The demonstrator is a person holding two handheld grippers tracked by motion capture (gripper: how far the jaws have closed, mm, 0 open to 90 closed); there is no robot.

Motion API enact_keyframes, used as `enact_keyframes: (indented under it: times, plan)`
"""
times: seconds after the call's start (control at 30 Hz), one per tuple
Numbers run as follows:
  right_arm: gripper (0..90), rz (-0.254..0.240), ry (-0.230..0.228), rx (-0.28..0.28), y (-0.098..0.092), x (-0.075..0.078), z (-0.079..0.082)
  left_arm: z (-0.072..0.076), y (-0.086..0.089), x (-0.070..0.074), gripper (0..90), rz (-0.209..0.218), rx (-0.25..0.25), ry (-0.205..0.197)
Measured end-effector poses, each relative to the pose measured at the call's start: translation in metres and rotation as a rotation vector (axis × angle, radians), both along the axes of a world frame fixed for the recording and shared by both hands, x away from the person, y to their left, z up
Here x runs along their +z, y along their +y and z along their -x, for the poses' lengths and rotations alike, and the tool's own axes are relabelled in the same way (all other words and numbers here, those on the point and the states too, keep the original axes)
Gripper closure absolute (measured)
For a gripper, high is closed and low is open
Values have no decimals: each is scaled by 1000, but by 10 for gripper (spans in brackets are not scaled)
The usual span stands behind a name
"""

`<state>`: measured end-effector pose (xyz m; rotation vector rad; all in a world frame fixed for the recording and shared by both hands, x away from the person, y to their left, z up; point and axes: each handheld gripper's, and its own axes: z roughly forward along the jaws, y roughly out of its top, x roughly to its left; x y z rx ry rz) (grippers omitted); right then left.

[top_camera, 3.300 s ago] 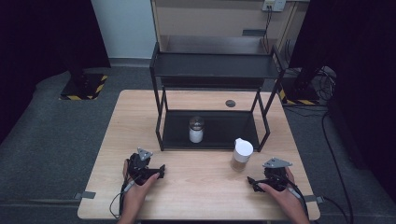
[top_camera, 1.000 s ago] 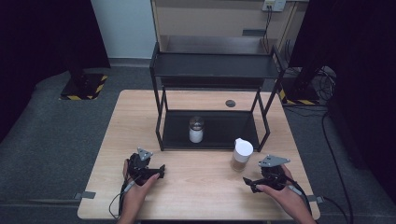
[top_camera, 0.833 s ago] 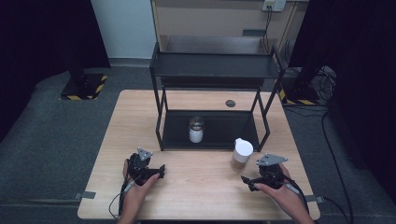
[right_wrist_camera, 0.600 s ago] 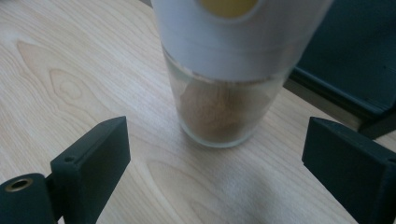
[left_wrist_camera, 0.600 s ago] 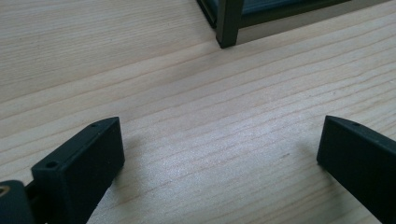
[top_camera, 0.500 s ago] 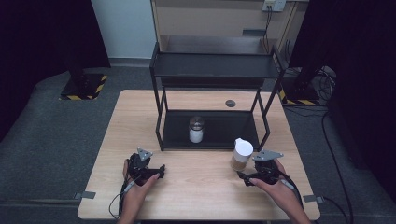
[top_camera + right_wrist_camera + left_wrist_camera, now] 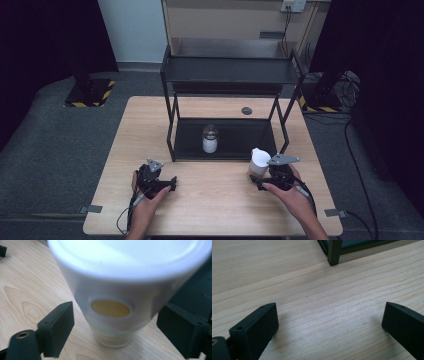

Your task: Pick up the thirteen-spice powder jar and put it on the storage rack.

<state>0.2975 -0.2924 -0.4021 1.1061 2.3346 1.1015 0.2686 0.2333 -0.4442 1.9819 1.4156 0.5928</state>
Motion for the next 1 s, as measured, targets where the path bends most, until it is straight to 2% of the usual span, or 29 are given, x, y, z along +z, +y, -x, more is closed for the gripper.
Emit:
enact_keyframes:
  times: [0.23,0.53,1.0]
  plan:
    - [204,-4,-5,-5,6,0,-5,0,0,0,0,-1,0,0]
    - [301,5,-16,-17,11,-2,-6,0,0,0,0,-1,0,0]
    - [311,22,-34,-29,16,-2,0,0,0,0,0,-1,0,-1]
